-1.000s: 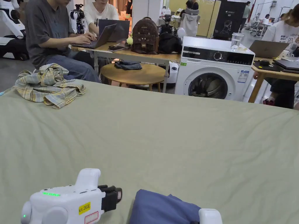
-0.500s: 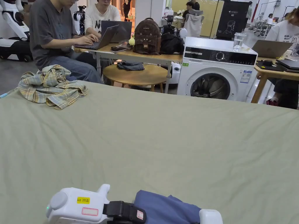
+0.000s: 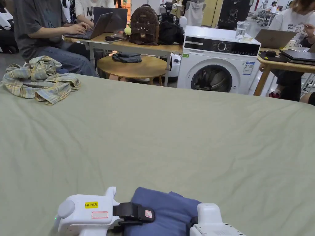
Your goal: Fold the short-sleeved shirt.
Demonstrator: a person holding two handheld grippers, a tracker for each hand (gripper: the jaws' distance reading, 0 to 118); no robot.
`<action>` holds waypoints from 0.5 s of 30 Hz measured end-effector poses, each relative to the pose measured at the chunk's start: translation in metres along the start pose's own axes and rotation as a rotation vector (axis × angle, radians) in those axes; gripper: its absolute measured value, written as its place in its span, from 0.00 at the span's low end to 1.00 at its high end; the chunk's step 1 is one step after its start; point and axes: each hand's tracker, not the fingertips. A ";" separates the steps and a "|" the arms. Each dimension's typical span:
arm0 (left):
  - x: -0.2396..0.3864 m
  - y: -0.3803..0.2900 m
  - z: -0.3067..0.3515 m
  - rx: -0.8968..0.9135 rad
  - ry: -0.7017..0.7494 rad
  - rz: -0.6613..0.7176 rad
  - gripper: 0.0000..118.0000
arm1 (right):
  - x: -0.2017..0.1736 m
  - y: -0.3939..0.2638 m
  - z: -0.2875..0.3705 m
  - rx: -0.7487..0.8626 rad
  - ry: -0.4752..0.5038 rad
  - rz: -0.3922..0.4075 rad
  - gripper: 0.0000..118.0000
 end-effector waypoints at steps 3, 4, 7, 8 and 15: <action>0.008 -0.002 0.002 -0.003 0.023 -0.004 0.16 | -0.001 0.001 0.006 0.018 0.001 0.009 0.00; 0.010 0.001 0.004 -0.008 0.032 0.002 0.16 | -0.001 0.003 0.008 0.025 0.001 0.009 0.00; 0.023 0.001 0.012 -0.019 0.078 -0.021 0.16 | -0.004 0.012 0.020 0.097 0.023 0.007 0.00; 0.021 0.007 0.016 -0.023 0.078 -0.020 0.16 | -0.007 0.016 0.023 0.111 0.017 0.016 0.00; 0.053 0.020 0.084 0.009 0.177 -0.073 0.16 | -0.043 0.051 0.019 0.164 0.041 0.084 0.00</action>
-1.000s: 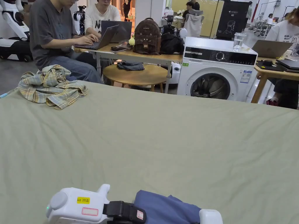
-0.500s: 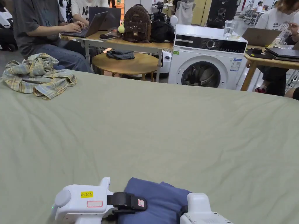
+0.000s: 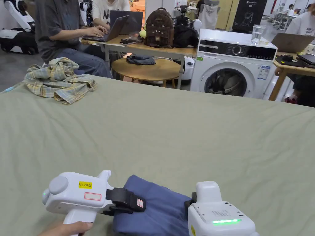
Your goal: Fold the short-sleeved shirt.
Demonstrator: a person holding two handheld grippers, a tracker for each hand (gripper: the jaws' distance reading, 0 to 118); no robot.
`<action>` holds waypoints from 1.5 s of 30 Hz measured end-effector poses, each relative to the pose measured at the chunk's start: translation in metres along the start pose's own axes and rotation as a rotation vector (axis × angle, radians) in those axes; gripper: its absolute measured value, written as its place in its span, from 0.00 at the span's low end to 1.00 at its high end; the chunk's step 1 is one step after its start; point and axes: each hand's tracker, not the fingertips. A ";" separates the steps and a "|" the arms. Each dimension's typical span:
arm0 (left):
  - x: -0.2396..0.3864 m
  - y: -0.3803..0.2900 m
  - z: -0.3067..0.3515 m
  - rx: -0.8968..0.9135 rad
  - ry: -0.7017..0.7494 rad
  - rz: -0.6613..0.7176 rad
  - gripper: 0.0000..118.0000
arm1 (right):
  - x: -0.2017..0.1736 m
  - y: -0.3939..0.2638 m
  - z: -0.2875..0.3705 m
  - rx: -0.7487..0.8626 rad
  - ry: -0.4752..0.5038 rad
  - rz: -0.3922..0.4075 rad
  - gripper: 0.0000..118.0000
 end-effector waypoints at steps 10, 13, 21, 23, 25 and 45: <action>-0.017 0.018 0.185 0.097 0.274 -0.011 0.16 | -0.080 0.047 -0.008 0.194 0.112 0.002 0.00; -0.032 0.025 0.228 0.127 0.334 0.022 0.16 | -0.103 0.056 -0.005 0.254 0.157 0.023 0.00; -0.087 0.048 0.321 0.097 0.562 0.138 0.16 | -0.152 0.075 -0.002 0.247 0.242 0.074 0.00; -0.094 0.053 0.339 0.087 0.621 0.160 0.16 | -0.157 0.074 -0.003 0.238 0.251 0.085 0.00; -0.103 0.057 0.356 0.095 0.661 0.188 0.16 | -0.160 0.072 -0.006 0.229 0.263 0.092 0.00; -0.082 0.047 0.377 0.273 0.977 0.048 0.39 | -0.136 0.058 -0.027 0.159 0.217 0.068 0.00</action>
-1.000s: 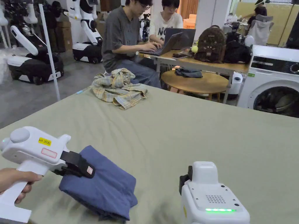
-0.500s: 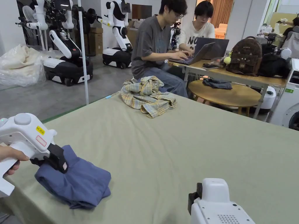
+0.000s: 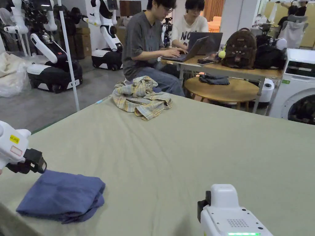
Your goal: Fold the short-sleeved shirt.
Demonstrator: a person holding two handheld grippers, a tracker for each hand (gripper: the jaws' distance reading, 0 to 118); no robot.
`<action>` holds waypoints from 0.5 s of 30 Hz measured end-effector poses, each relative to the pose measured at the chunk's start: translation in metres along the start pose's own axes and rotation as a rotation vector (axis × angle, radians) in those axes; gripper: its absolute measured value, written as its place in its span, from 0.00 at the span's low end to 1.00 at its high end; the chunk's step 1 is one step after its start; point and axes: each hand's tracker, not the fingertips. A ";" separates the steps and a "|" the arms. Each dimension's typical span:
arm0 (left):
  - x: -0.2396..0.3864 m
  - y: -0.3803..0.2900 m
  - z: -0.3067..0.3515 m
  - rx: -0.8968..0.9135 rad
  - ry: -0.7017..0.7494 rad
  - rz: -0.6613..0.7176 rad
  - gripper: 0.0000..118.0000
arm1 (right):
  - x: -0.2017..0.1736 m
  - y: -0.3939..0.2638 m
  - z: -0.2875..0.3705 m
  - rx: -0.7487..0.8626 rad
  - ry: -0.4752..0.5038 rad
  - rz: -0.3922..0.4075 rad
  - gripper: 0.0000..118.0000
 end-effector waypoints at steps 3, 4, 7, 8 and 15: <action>0.032 -0.018 -0.005 0.065 -0.093 -0.037 0.39 | 0.008 0.000 0.004 0.004 -0.008 -0.013 0.00; 0.039 -0.023 -0.010 0.088 -0.117 -0.046 0.39 | 0.011 0.000 0.005 0.007 -0.011 -0.015 0.00; 0.077 -0.044 -0.026 0.140 -0.198 -0.074 0.39 | 0.021 0.000 0.009 0.008 -0.024 -0.028 0.00; 0.089 -0.052 -0.028 0.153 -0.218 -0.076 0.39 | 0.023 -0.001 0.010 0.009 -0.031 -0.028 0.00; 0.188 -0.093 -0.043 0.301 -0.242 -0.138 0.39 | 0.050 -0.006 0.022 0.012 -0.077 -0.056 0.00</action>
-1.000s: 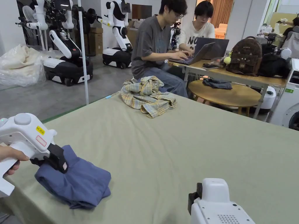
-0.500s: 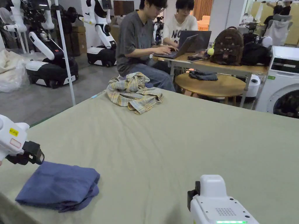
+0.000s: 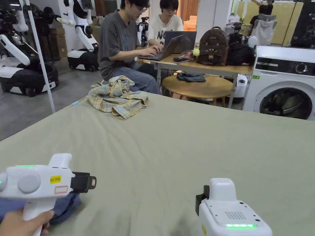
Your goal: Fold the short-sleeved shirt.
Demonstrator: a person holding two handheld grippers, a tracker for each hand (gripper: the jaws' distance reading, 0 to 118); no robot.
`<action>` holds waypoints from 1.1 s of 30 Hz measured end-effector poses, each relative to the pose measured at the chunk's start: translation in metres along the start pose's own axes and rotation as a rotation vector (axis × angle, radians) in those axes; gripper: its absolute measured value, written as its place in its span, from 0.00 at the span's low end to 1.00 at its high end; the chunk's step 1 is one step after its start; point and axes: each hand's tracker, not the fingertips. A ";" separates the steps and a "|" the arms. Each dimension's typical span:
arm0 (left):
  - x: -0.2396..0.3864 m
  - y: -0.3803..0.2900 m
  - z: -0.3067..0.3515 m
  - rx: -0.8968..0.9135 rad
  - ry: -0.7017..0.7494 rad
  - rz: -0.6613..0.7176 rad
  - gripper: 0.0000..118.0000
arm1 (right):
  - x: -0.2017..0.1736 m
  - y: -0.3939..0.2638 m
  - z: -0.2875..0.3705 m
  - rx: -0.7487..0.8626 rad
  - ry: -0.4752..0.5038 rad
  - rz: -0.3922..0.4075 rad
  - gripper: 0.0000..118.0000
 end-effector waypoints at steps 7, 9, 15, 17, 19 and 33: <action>0.106 -0.023 -0.011 0.264 0.021 -0.138 0.39 | 0.043 -0.001 0.014 0.017 -0.085 -0.041 0.00; 0.136 -0.026 -0.012 0.319 0.008 -0.191 0.39 | 0.057 -0.001 0.019 0.031 -0.111 -0.051 0.00; 0.202 -0.024 -0.019 0.420 -0.011 -0.203 0.38 | 0.095 0.000 0.035 0.068 -0.192 -0.088 0.00; 0.219 -0.024 -0.023 0.447 -0.020 -0.218 0.36 | 0.104 0.000 0.038 0.085 -0.219 -0.106 0.00; 0.235 -0.024 -0.027 0.466 -0.013 -0.224 0.24 | 0.112 -0.001 0.044 0.112 -0.233 -0.110 0.00; 0.256 -0.031 -0.038 0.507 0.025 -0.211 0.00 | 0.136 -0.001 0.055 0.245 -0.289 -0.136 0.00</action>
